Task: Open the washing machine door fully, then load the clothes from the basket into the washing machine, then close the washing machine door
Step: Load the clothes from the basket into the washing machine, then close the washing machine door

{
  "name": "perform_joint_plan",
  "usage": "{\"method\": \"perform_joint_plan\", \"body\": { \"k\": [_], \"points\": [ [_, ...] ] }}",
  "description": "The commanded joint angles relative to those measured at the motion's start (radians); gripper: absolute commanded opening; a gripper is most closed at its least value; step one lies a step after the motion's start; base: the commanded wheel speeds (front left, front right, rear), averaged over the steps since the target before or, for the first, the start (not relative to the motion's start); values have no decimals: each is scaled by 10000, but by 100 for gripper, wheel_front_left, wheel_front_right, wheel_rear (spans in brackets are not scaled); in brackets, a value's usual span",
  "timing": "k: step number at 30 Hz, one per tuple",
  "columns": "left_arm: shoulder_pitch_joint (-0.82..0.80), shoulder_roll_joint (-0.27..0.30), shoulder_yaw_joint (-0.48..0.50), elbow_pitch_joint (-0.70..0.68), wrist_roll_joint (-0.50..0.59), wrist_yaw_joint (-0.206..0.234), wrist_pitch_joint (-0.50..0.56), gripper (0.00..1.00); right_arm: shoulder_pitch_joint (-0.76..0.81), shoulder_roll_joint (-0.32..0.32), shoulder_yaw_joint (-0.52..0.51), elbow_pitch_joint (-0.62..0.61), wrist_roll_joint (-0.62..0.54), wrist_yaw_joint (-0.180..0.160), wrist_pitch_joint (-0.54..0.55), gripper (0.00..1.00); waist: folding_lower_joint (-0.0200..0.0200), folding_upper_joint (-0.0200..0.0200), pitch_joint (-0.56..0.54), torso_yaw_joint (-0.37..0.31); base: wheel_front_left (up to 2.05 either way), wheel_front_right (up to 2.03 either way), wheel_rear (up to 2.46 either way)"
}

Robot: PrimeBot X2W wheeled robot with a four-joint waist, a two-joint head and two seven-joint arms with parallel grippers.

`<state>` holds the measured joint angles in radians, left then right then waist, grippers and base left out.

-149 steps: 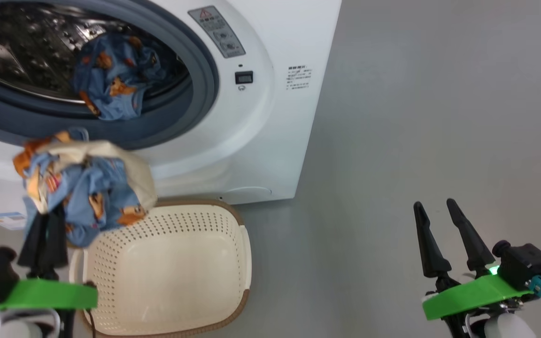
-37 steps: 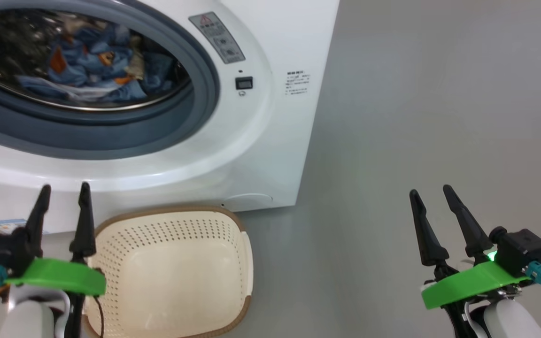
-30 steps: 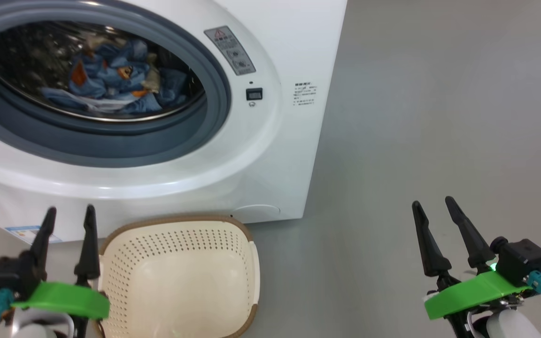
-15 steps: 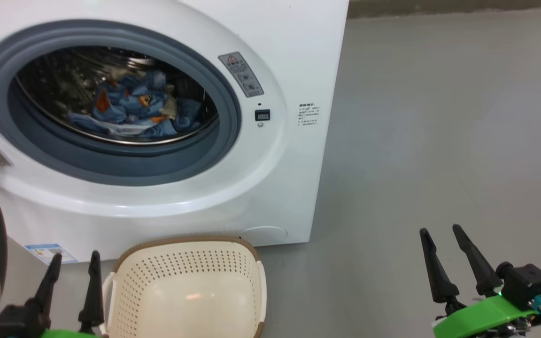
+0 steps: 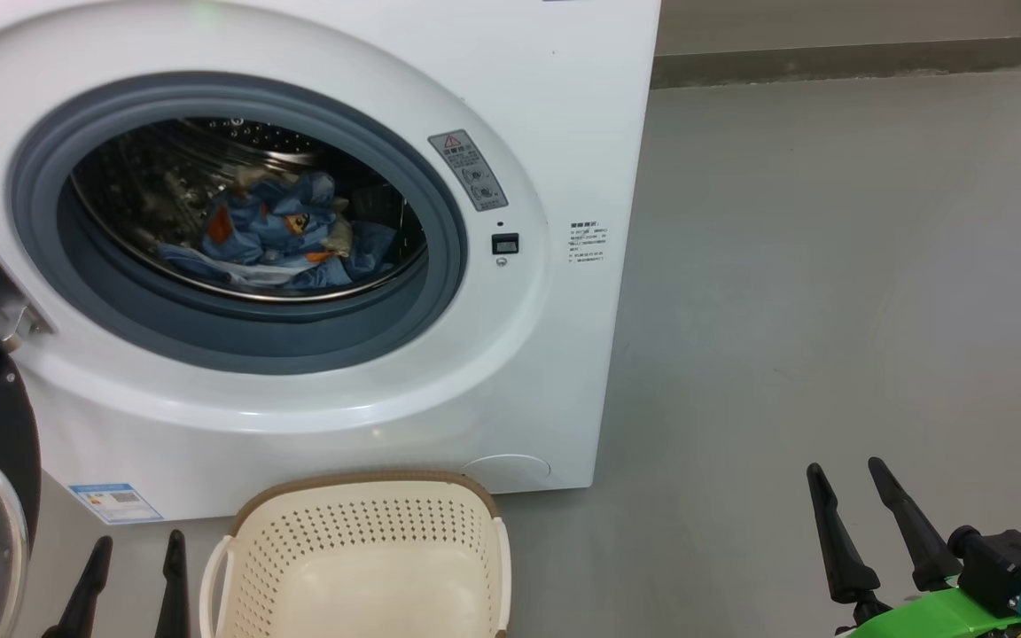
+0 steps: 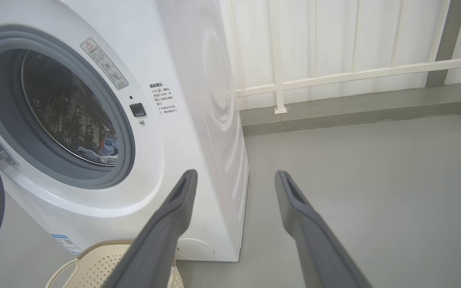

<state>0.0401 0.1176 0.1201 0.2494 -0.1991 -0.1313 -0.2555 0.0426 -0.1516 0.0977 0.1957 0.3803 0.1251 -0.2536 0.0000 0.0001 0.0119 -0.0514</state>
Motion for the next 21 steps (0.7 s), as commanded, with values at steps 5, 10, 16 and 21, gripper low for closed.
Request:
{"method": "perform_joint_plan", "body": {
  "k": [5,10,16,21],
  "points": [
    [-94,93,394,-408,98,6,-63,100,-25,-187,187,-271,92,56,-82,100,0,-1,-13,-4,0,0,0],
    [-106,95,414,-422,54,6,-63,100,-13,-168,205,-281,81,56,-82,100,0,-1,2,-30,0,0,0],
    [-185,79,459,-351,50,6,-63,100,-2,-135,194,-291,66,56,-82,100,0,-1,38,-20,-1,1,0],
    [-211,38,522,-303,127,6,-63,100,3,-130,179,-292,60,56,-82,100,0,-1,54,-2,-45,45,0]
  ]
}}
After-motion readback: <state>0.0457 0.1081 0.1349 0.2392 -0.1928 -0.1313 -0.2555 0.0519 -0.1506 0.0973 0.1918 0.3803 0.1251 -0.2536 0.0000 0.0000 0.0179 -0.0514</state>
